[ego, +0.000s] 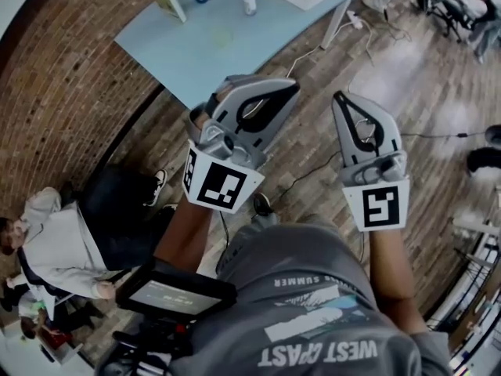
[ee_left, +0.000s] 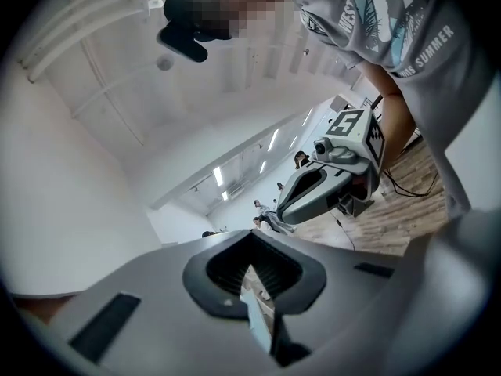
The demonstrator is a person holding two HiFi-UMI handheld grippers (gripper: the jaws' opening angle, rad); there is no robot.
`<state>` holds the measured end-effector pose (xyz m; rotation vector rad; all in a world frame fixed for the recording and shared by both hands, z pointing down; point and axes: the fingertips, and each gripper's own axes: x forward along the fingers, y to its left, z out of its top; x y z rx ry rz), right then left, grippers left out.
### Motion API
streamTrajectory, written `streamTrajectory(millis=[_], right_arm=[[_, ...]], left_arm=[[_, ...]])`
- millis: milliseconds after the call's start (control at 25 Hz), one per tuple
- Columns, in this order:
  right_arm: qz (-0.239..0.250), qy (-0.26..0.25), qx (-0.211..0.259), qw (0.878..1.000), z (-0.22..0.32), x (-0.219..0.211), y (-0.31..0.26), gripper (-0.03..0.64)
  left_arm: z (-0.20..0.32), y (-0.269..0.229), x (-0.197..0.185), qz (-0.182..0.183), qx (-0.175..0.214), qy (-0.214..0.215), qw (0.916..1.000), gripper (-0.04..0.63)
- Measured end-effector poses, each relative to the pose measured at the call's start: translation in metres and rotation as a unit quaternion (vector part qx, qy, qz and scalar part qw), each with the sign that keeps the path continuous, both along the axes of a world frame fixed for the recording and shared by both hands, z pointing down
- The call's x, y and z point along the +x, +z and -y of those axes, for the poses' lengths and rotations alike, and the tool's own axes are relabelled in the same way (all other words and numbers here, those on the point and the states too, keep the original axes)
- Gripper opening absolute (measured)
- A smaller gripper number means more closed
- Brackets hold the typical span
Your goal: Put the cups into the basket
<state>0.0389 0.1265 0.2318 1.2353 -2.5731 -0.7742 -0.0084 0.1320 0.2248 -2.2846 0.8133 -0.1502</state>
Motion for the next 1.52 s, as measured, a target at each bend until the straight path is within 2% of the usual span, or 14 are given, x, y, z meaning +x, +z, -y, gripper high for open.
streamTrajectory(millis=[280,720,880,1280,1520], right_arm=[[-0.026,-0.009,0.013,1.0,0.022,-0.017,-0.008,0.012],[0.004,-0.057,0.009,0.998,0.086,-0.013,-0.009,0.012],[0.017,-0.086,0.003,0.996,0.123,0.004,-0.006,0.012],[0.013,-0.129,-0.015,0.991,0.202,0.026,0.006,0.012],[0.01,-0.146,-0.03,0.989,0.233,-0.001,0.016,0.012]], left_arm=[[0.033,-0.016,-0.017,-0.033,0.018,-0.003,0.9993,0.0],[0.093,-0.023,-0.018,0.014,0.027,-0.069,0.9971,0.0],[0.123,-0.011,-0.006,0.035,0.016,-0.103,0.9939,0.0],[0.186,0.008,0.01,0.049,-0.016,-0.169,0.9843,0.0],[0.217,0.016,-0.024,0.046,-0.032,-0.197,0.9787,0.0]])
